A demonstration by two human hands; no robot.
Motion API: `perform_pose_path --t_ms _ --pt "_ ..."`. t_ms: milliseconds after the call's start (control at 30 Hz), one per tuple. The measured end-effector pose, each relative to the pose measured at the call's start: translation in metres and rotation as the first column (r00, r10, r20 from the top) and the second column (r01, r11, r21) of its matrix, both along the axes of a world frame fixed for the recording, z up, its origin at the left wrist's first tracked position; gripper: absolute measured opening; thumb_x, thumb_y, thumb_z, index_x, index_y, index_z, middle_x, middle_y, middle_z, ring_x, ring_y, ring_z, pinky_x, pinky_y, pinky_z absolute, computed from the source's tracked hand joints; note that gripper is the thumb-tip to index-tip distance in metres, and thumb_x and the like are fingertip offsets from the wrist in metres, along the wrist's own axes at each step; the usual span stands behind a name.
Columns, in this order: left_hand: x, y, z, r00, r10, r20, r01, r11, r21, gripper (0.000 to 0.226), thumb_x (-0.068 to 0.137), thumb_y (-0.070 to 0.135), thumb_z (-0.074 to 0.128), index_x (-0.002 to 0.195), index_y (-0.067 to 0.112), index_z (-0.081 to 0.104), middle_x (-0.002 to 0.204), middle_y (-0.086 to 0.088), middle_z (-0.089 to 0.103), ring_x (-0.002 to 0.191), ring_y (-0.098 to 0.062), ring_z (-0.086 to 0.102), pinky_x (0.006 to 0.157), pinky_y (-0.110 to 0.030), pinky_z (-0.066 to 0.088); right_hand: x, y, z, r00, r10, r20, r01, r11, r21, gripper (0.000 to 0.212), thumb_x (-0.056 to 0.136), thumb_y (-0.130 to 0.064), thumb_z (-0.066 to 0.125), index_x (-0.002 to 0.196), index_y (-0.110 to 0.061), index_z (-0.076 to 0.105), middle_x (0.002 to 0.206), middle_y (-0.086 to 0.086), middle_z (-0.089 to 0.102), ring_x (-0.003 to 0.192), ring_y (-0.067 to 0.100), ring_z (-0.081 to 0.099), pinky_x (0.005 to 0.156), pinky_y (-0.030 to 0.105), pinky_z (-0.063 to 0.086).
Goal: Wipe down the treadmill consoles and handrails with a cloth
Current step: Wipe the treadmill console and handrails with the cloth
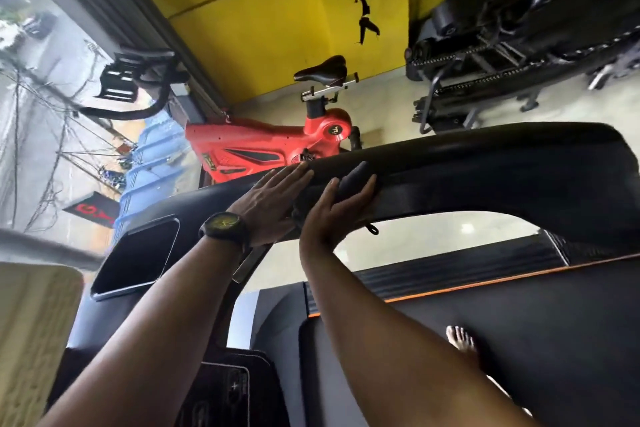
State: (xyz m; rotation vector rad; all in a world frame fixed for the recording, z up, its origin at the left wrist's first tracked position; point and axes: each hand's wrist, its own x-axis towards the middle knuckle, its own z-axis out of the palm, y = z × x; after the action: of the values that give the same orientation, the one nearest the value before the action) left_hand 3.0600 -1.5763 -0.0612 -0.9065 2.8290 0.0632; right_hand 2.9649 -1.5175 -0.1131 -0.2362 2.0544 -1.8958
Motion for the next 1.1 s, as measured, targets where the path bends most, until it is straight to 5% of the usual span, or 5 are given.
perform_pose_path --t_ms 233,700,900,1033,1100 --pt "-0.007 -0.007 -0.002 0.996 -0.036 -0.081 0.042 0.997 0.066 0.092 0.072 0.044 0.031 0.159 0.017 0.017 0.167 -0.005 0.014 0.155 -0.020 0.008 0.126 -0.043 0.009 -0.011 0.002 -0.029 0.987 -0.098 -0.128 0.099 0.995 0.004 0.058 0.098 -0.024 0.057 0.148 0.002 0.043 0.152 0.031 0.040 0.139 0.045 0.039 0.115 0.039 0.026" --pt "-0.011 -0.040 -0.008 0.966 -0.228 -0.126 0.244 0.960 0.136 0.082 0.085 0.045 0.037 0.160 0.020 0.016 0.167 -0.004 0.013 0.155 -0.019 0.009 0.125 -0.042 0.013 0.016 -0.040 -0.029 0.706 -0.279 0.651 0.331 0.942 0.044 0.067 0.100 -0.057 0.038 0.160 -0.033 0.022 0.156 0.011 0.034 0.137 0.039 0.043 0.110 0.056 0.041" --pt "-0.010 -0.046 -0.010 0.950 -0.282 -0.131 0.296 0.949 0.105 0.076 0.098 0.060 0.027 0.160 0.017 0.018 0.166 -0.004 0.015 0.155 -0.021 0.012 0.124 -0.041 0.016 0.011 -0.036 -0.038 0.901 -0.266 0.343 0.288 0.957 -0.014 0.074 0.095 -0.064 0.031 0.160 -0.030 0.024 0.160 0.012 0.032 0.143 0.035 0.038 0.114 0.055 0.037" --pt "-0.020 -0.050 -0.013 0.952 -0.279 -0.129 0.290 0.954 0.076 0.069 0.102 0.056 0.021 0.160 0.019 0.016 0.166 -0.001 0.014 0.154 -0.016 0.010 0.124 -0.032 0.011 -0.011 -0.038 -0.053 0.628 -0.329 0.705 0.364 0.925 0.108 0.053 0.108 -0.045 0.036 0.159 -0.029 0.030 0.155 0.012 0.038 0.137 0.039 0.043 0.114 0.050 0.035" --pt "-0.023 -0.051 -0.015 0.956 -0.271 -0.108 0.278 0.959 0.059 0.066 0.104 0.055 0.015 0.160 0.021 0.014 0.166 0.001 0.012 0.154 -0.015 0.010 0.125 -0.035 0.013 0.006 -0.038 -0.043 0.663 -0.281 0.694 0.296 0.950 0.102 0.060 0.104 -0.052 0.037 0.159 -0.030 0.030 0.155 0.012 0.038 0.137 0.038 0.043 0.113 0.049 0.036"
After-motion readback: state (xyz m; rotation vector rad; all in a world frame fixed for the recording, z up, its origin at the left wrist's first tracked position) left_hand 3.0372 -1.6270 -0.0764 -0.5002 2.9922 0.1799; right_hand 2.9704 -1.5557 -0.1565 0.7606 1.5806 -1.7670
